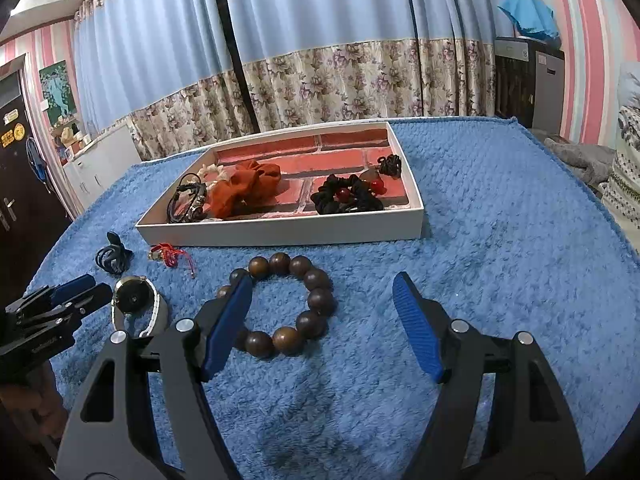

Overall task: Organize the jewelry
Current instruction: 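Grasp the white-strap watch with left tool while right grasps the large wooden bead bracelet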

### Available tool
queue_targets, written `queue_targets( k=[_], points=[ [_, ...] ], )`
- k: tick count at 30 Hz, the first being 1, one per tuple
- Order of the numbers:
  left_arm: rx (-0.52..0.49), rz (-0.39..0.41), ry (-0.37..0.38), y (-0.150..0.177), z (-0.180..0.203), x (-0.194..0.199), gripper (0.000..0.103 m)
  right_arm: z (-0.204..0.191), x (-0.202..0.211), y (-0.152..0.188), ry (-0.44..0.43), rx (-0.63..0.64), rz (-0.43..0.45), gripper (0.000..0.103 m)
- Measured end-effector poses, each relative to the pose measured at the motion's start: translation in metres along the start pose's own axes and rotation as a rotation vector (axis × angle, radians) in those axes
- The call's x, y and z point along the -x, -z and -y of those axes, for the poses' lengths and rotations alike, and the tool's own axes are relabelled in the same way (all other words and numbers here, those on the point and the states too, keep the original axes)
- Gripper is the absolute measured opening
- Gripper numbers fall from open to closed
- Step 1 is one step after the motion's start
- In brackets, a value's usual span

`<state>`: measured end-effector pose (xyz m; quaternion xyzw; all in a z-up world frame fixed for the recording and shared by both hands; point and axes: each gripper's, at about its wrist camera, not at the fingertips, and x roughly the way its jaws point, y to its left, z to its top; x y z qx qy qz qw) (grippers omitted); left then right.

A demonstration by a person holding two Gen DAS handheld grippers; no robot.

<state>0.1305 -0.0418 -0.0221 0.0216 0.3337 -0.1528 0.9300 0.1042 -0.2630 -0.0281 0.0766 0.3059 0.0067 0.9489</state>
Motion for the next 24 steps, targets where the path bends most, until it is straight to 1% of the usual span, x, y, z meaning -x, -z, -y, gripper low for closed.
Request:
queue_targets(
  k=[7,10,13,14,17,18,19,22,24],
  points=[
    [-0.019,-0.027,-0.005,0.001,0.005,-0.012,0.055,-0.001,-0.006,-0.001,0.009,0.003,-0.016,0.072],
    [-0.032,-0.081,-0.018,0.001,0.006,-0.024,0.054,-0.001,-0.008,-0.002,0.006,0.004,-0.016,0.072],
    [-0.017,-0.133,-0.037,0.001,0.003,-0.035,0.053,-0.002,-0.011,-0.002,0.005,0.009,-0.019,0.072],
    [-0.007,-0.141,-0.041,0.001,0.0,-0.037,0.05,-0.002,-0.012,-0.002,0.005,0.01,-0.023,0.072],
    [-0.01,-0.143,-0.022,0.0,-0.001,-0.039,0.034,-0.003,-0.019,0.0,0.015,0.017,-0.051,0.072],
    [-0.015,-0.138,-0.013,0.0,0.0,-0.039,0.022,-0.004,-0.022,0.0,0.019,0.017,-0.06,0.072],
    [-0.016,-0.134,-0.006,0.0,0.001,-0.038,0.018,-0.004,-0.026,0.0,0.023,0.017,-0.074,0.072],
    [-0.003,-0.125,-0.003,-0.001,-0.004,-0.038,0.015,-0.008,-0.031,-0.001,0.04,0.03,-0.091,0.072],
    [0.005,-0.117,-0.026,-0.002,-0.009,-0.038,0.015,-0.008,-0.037,-0.003,0.055,0.036,-0.106,0.072]
  ],
)
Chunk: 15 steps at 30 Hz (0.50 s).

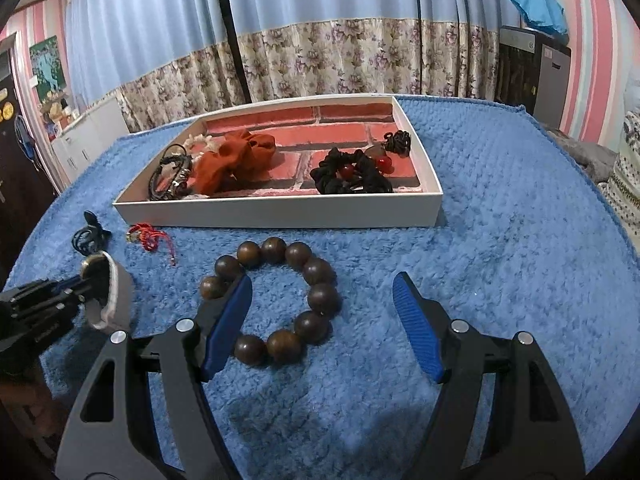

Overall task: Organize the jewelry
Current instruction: 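Grasp the white-strap watch with left tool while right grasps the large wooden bead bracelet, then lift and carry the watch and large bead bracelet into the tray with both tools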

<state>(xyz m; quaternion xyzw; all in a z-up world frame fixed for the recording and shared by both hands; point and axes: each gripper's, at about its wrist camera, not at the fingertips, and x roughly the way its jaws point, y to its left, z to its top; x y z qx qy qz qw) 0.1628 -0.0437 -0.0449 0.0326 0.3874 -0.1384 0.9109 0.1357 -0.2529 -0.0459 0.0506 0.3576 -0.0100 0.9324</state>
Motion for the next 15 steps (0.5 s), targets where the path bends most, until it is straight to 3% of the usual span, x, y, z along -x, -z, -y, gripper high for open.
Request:
queue_targets(
  k=[3,5,6,15],
  points=[
    [0.024,0.012,-0.046,-0.005,-0.013,-0.002,0.014,0.001,-0.012,-0.001,0.005,-0.009,-0.037,0.064],
    [0.043,0.007,-0.033,-0.006,-0.02,-0.003,0.015,0.003,-0.02,0.0,0.001,-0.018,-0.071,0.033],
    [0.039,0.007,-0.035,-0.006,-0.019,-0.003,0.015,0.003,-0.026,0.001,-0.007,-0.022,-0.101,0.029],
    [0.04,-0.01,-0.021,-0.005,-0.016,-0.006,0.015,-0.003,-0.031,0.001,0.021,0.015,-0.13,0.027]
  ],
)
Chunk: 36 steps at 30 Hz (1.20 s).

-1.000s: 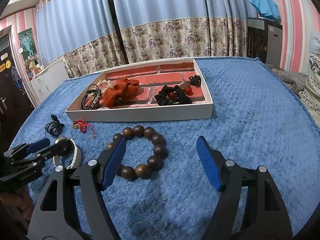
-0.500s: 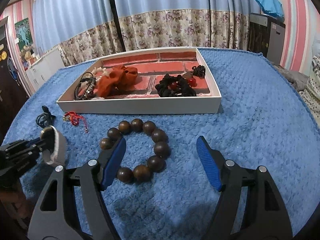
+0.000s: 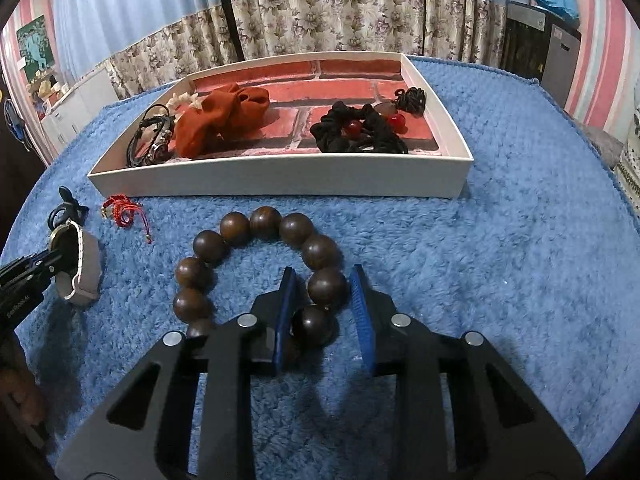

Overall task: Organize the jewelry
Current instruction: 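Lift and carry the watch and large bead bracelet into the tray with both tools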

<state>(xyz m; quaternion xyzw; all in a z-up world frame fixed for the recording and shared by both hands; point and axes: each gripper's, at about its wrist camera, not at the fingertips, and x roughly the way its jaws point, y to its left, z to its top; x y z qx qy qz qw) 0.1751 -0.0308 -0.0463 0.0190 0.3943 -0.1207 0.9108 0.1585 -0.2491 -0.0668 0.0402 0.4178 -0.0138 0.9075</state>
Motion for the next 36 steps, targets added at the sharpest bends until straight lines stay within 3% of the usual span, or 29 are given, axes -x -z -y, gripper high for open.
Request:
queue_targets(
  k=[7,16,24,36],
  points=[
    [0.019,0.019,0.022,0.0,-0.003,0.005,0.015,-0.004,0.006,0.001,-0.009,0.013,0.022,0.019],
    [-0.013,0.099,0.082,-0.011,0.002,0.039,0.015,-0.017,0.069,-0.017,-0.055,0.064,0.177,0.019],
    [-0.06,0.193,0.051,-0.048,0.012,0.066,0.015,-0.025,0.11,-0.048,-0.019,0.126,0.321,0.019],
    [-0.088,0.347,0.036,-0.115,0.025,0.09,0.015,-0.02,0.125,-0.098,0.006,0.12,0.452,0.02]
  ],
)
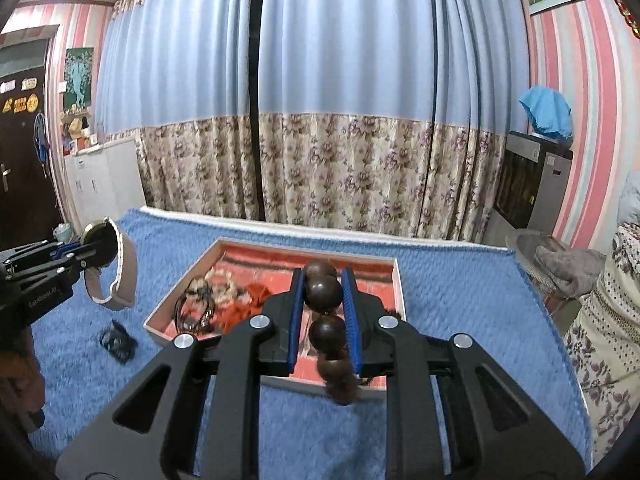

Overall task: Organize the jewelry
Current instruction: 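Lift and carry the watch and large bead bracelet into the tray with both tools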

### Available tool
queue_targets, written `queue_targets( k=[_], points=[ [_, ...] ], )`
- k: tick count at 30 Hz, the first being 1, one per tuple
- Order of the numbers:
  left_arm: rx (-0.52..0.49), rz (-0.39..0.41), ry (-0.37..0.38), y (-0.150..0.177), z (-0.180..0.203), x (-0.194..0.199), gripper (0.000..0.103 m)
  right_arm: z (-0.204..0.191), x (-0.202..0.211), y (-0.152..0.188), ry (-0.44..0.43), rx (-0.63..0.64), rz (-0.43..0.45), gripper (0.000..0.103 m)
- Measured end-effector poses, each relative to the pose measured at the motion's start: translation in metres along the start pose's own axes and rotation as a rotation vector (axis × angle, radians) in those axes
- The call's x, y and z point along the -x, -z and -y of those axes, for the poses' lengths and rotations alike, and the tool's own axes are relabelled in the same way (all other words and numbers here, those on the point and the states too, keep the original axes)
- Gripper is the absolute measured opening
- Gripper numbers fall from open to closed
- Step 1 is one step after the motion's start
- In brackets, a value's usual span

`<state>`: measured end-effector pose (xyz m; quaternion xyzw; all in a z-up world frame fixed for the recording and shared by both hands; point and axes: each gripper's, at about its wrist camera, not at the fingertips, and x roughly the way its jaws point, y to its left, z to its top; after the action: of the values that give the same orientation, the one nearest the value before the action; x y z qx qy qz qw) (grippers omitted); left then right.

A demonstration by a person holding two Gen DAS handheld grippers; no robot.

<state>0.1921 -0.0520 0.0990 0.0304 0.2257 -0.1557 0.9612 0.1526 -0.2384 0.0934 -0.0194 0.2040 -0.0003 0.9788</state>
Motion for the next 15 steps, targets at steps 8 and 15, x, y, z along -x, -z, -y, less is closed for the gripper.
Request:
queue_targets(
  k=[8,15],
  points=[
    [-0.019,0.072,0.023,-0.039,0.007,-0.013,0.015,0.004,-0.011,-0.029,0.004,0.012,0.056,0.02],
    [-0.014,0.112,0.044,-0.062,0.008,-0.033,0.015,0.008,-0.037,-0.054,0.009,0.028,0.083,0.02]
  ],
)
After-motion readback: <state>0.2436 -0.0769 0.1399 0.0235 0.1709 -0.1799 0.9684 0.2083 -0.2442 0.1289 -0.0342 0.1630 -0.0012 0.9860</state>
